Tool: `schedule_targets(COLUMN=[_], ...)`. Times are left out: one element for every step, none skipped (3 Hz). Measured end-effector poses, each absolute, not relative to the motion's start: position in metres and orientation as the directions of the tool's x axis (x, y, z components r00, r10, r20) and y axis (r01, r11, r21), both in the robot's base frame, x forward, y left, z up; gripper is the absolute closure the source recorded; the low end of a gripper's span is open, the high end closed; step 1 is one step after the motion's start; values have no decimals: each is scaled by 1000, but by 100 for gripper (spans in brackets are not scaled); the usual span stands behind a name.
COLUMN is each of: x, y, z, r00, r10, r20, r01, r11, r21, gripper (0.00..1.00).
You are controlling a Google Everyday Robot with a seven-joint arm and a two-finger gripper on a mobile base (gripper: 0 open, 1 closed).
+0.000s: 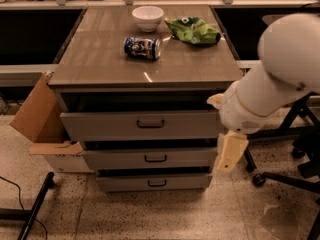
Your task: Open top drawer
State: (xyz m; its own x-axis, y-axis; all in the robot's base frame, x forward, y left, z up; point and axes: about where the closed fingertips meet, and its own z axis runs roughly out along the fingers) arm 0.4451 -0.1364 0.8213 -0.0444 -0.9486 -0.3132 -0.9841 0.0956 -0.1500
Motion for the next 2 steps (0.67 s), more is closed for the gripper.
schedule_targets(x=[467,495], y=[-128,-120], z=[784,743], r00=[7,48], r10=[-945,-927], r20=[-327,-371], r01=[-985,-985], r11=[50,19], r21=[-166,-174], gripper=[0,0])
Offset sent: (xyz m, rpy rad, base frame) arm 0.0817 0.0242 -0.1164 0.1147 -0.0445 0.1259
